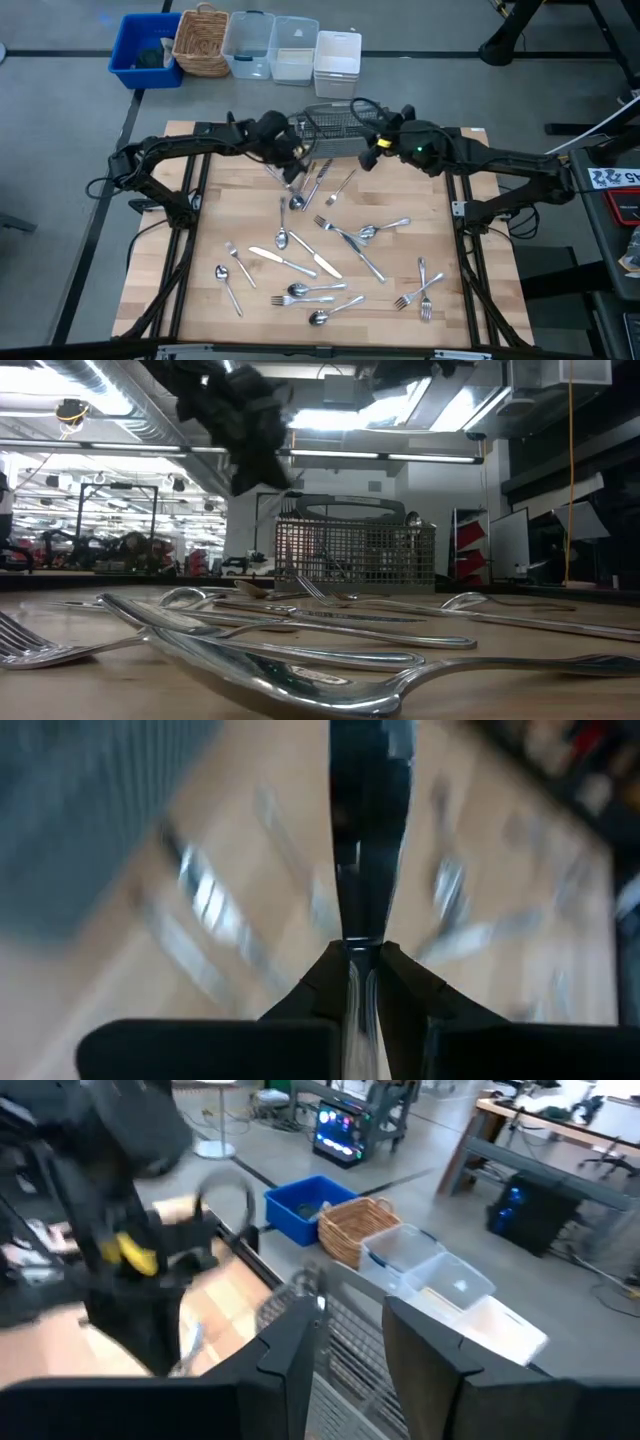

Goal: Sort silverware
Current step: Put the silver knife into the dishwasher utensil holder

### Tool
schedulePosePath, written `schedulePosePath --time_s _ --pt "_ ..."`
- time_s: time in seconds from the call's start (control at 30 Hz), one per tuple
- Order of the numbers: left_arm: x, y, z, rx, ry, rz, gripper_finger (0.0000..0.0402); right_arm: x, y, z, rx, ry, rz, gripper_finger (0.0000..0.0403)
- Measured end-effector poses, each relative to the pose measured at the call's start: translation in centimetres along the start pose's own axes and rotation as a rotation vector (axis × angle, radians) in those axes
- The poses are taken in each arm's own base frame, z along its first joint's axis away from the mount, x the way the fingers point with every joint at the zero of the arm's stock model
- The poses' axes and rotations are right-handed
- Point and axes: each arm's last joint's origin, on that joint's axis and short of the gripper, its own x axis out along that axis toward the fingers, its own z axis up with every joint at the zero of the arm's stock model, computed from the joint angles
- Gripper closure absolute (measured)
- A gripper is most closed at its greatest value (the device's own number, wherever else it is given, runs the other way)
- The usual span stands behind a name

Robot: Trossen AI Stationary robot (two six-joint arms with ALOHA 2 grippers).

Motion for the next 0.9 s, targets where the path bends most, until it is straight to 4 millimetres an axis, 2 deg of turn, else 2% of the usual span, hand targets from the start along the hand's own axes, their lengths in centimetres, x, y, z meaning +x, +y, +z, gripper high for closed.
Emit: schedulePosePath --time_s 0.17,0.37,0.63,0.77,0.9 --pt "-0.5 -0.3 2.8 0.045 -0.289 -0.019 0.0373 0.0 -0.1 -0.4 -0.026 0.035 -0.024 0.0283" --pt "-1.6 0.5 4.7 0.064 -0.508 0.086 0.0371 -0.1 -0.2 -0.8 -0.050 0.070 -0.027 0.0283" --pt "-2.2 2.4 5.8 0.132 -0.643 0.314 0.0370 -0.1 -0.2 -0.8 -0.049 0.068 -0.028 0.0283" --pt "-1.1 3.3 6.3 0.174 -0.696 0.339 0.0367 -0.1 -0.2 -0.8 -0.049 0.068 -0.027 0.0283" --pt "0.8 4.2 5.9 0.237 -0.652 0.372 0.0359 -0.1 -0.2 -0.8 -0.050 0.070 -0.026 0.0283"
